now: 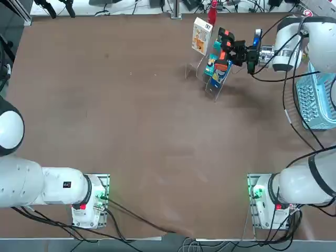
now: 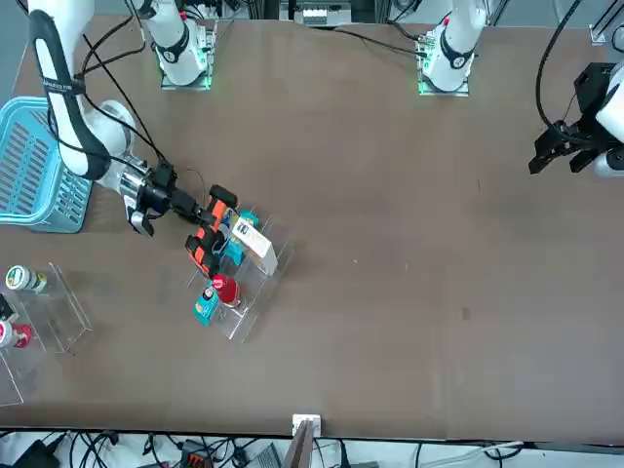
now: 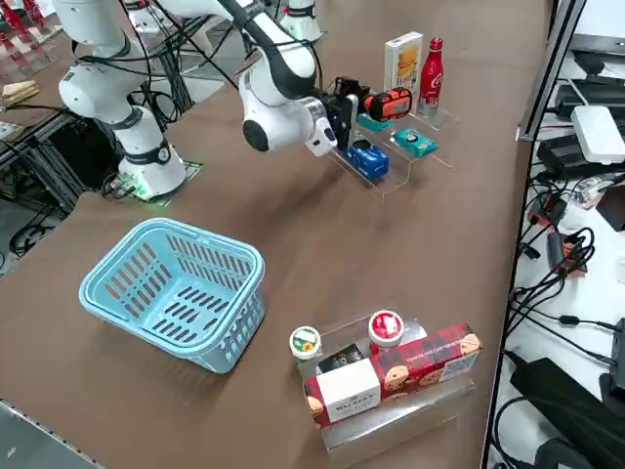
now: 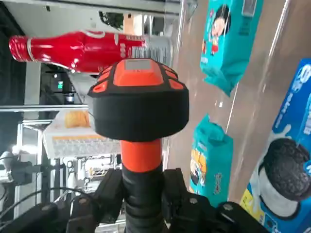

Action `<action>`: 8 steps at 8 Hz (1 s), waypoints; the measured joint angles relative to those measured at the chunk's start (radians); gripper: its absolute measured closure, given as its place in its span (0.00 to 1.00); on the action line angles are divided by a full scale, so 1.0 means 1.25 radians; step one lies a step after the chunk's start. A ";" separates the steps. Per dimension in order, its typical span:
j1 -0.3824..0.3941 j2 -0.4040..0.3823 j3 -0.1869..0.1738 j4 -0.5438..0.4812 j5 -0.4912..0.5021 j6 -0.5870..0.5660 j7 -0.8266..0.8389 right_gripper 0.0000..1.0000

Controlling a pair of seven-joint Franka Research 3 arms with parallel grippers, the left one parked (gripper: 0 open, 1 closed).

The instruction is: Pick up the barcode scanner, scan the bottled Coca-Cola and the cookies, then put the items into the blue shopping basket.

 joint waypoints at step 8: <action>-0.006 -0.005 -0.009 -0.013 0.001 -0.016 -0.020 0.56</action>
